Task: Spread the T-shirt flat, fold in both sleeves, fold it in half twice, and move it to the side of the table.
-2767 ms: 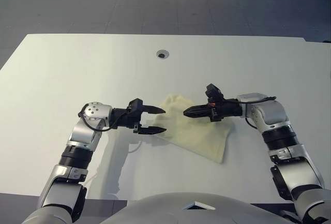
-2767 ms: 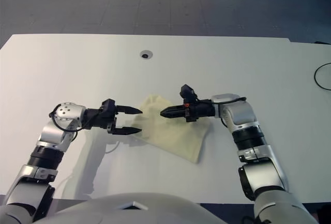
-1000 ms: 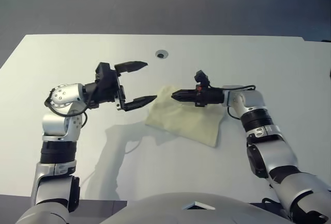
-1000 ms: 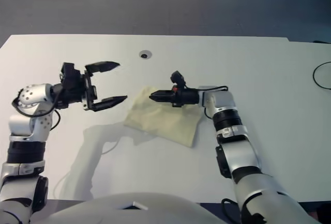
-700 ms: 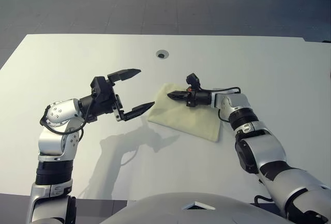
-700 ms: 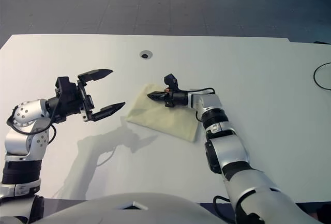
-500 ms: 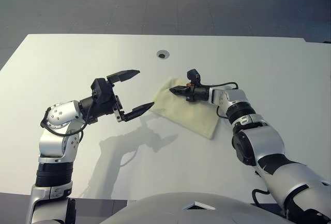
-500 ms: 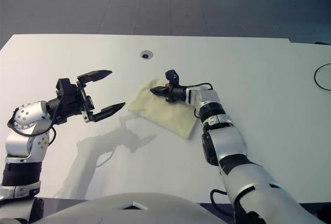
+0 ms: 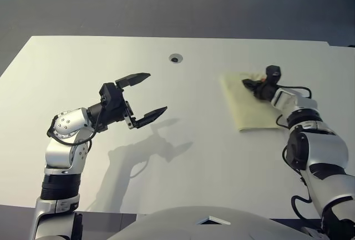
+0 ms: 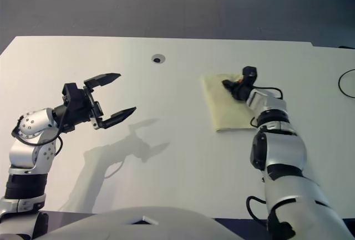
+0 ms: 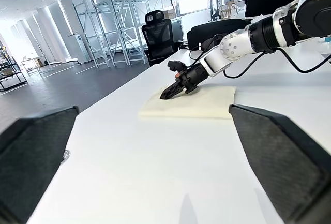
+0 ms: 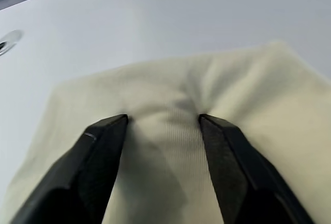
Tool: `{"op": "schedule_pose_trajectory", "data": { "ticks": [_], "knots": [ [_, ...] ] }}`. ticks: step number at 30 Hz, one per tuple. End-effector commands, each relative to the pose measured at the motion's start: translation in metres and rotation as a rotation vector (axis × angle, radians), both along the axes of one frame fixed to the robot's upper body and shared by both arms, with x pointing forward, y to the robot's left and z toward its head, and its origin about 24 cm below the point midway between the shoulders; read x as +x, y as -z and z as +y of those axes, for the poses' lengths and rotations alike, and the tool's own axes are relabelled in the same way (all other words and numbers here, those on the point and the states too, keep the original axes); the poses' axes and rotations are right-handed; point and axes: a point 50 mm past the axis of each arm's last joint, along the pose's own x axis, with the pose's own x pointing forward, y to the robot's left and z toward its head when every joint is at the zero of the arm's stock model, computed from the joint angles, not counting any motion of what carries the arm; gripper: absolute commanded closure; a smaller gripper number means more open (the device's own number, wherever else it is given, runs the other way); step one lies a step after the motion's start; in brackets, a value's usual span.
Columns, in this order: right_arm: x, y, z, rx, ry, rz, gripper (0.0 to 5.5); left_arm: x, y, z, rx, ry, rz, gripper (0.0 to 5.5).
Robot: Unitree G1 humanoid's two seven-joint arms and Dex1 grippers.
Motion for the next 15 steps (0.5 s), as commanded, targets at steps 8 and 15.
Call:
{"op": "schedule_pose_trajectory", "data": {
  "ticks": [8,15],
  "knots": [
    [-0.038,0.031,-0.043,-0.135,0.120,0.176,1.10,-0.001,-0.001,-0.003,-0.007,-0.005,-0.016,0.10],
    [-0.019,0.008,-0.033,-0.126,-0.008,0.039,0.12,0.001,0.000,-0.003,-0.002,-0.016,-0.024,0.10]
  ]
}}
